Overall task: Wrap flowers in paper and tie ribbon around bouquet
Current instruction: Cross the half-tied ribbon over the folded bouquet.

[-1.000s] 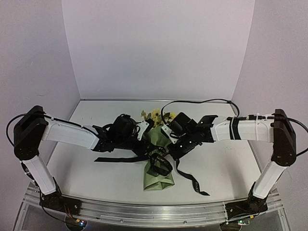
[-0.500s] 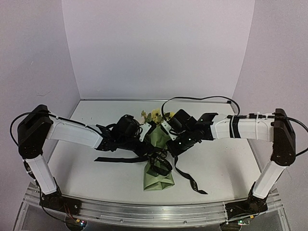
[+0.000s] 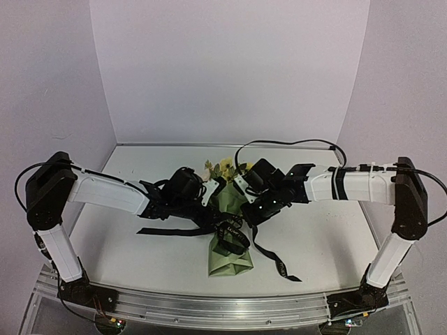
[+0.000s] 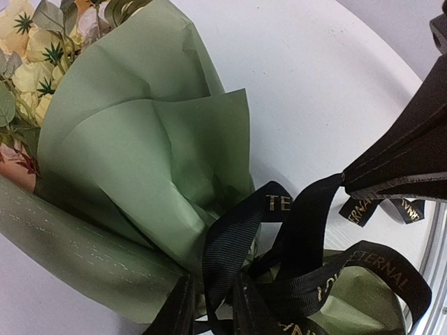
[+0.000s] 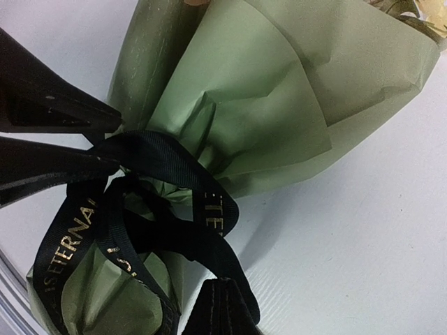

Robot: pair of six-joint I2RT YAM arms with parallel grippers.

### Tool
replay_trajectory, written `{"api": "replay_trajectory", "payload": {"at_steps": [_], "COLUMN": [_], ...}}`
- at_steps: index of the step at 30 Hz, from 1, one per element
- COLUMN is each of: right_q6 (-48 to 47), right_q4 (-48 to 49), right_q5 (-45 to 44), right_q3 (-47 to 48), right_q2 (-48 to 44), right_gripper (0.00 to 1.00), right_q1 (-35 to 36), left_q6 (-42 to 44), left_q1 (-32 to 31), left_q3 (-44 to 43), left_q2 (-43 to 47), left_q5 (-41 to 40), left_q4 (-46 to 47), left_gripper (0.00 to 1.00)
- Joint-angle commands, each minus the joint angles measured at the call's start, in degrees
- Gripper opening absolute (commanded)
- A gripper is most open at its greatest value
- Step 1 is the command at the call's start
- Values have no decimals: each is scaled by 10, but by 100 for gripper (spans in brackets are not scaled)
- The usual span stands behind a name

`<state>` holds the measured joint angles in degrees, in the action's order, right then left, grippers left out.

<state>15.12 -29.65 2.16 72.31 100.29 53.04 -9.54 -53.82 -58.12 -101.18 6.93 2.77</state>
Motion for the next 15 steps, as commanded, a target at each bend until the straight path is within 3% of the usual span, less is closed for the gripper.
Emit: {"api": "replay_trajectory", "payload": {"at_steps": [1, 12, 15], "right_q6": [11, 31, 42], "right_q4": [10, 25, 33], "right_q5": [-1, 5, 13], "right_q3": [20, 18, 17], "right_q2": [6, 8, 11], "right_gripper": [0, 0, 0], "right_q1": [-2, -6, -7], "left_q6": [-3, 1, 2], "left_q1": [2, 1, 1], "left_q3": [-35, -27, -18], "left_q2": [-8, 4, 17], "left_q5": [15, 39, 35], "left_q4": [-6, 4, 17], "left_gripper": [17, 1, 0]}}
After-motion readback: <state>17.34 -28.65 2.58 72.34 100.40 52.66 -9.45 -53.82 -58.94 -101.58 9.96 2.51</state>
